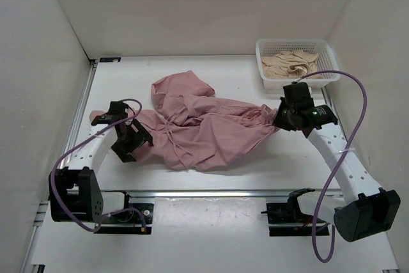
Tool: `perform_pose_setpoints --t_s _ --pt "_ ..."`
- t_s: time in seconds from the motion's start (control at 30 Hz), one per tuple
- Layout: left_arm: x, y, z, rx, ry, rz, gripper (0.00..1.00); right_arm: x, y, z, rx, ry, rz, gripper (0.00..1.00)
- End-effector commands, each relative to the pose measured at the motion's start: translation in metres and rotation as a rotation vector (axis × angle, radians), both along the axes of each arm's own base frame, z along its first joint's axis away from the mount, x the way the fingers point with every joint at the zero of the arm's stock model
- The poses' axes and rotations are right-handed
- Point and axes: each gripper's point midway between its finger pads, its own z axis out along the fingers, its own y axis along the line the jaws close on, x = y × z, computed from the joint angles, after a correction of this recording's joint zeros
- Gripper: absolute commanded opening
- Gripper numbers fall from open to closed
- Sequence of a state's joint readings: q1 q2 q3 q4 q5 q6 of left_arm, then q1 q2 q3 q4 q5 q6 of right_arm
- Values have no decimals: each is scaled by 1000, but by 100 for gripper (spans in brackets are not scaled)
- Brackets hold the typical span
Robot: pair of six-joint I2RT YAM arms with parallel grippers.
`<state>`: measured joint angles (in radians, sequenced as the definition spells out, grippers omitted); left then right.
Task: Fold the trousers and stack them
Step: Flatten the trousers out
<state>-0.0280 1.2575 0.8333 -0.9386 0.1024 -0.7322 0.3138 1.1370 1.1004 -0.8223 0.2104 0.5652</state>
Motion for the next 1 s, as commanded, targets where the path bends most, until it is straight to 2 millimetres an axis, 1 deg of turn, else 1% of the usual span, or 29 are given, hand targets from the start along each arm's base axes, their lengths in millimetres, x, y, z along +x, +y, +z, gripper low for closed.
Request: perform_pose_setpoints --t_s 0.0,0.03,0.07,0.1,0.13,0.17,0.2,0.23,0.27,0.3,0.33,0.37,0.4,0.43,0.47,0.5,0.53,0.57,0.6,0.63,0.7,0.73,0.77,0.8,0.83,0.87,0.9,0.93,0.97 --pt "28 7 -9 23 -68 109 100 0 4 17 32 -37 24 0" --pt "39 12 -9 38 -75 123 85 -1 4 20 35 -45 24 0" --pt "45 14 -7 46 -77 126 70 -1 4 20 35 -45 24 0" --pt "52 16 -5 60 -86 121 51 -1 4 20 35 -45 24 0" --pt "68 20 2 85 -107 106 31 1 3 16 23 -35 17 0" --pt "77 20 7 89 -121 92 13 6 2 22 22 -60 11 0" --pt "88 22 13 101 -141 82 10 11 1 20 21 -59 1 0" --pt "111 22 35 101 -207 76 10 18 3 19 20 -56 1 0" --pt "119 22 40 105 -205 65 10 27 6 29 22 -83 10 0" --pt "130 25 52 105 -230 76 10 37 3 36 8 -104 6 0" --pt "141 25 67 104 -259 77 10 45 5 43 4 -118 14 0" --pt "165 28 108 114 -362 78 10 58 6 43 -6 -105 12 0" --pt "172 28 121 118 -371 68 10 77 7 78 0 -188 19 0" --pt "180 30 141 125 -407 75 10 90 10 82 -9 -182 26 0" --pt "198 33 194 145 -527 80 10 99 12 99 -1 -210 25 0" --pt "202 36 217 161 -567 76 10 107 9 116 -11 -241 16 0" --pt "204 38 234 175 -584 71 10 114 8 149 -4 -300 5 0" --pt "195 40 249 190 -576 63 10 114 2 166 -5 -336 -14 0" --pt "190 45 307 209 -707 59 10 114 -5 179 -11 -364 -39 0" --pt "185 48 324 230 -735 49 10 107 -11 204 -7 -422 -69 0" --pt "162 54 367 279 -831 13 10 96 -22 220 -6 -468 -108 0" --pt "145 55 384 286 -880 -4 10 82 -28 230 -4 -500 -119 0" --pt "139 54 382 293 -877 -30 10 78 -31 218 -17 -475 -124 0" --pt "138 53 365 300 -828 -66 10 68 -36 218 -28 -485 -140 0" --pt "138 53 354 298 -802 -70 10 64 -39 210 -46 -468 -140 0" --pt "142 52 340 287 -769 -81 10 59 -43 179 -81 -390 -146 0" --pt "147 48 328 281 -746 -93 10 55 -50 166 -98 -356 -173 0" --pt "157 45 304 264 -693 -120 10 52 -52 153 -107 -329 -185 0" --pt "181 39 293 251 -696 -136 10 50 -52 139 -104 -289 -197 0"
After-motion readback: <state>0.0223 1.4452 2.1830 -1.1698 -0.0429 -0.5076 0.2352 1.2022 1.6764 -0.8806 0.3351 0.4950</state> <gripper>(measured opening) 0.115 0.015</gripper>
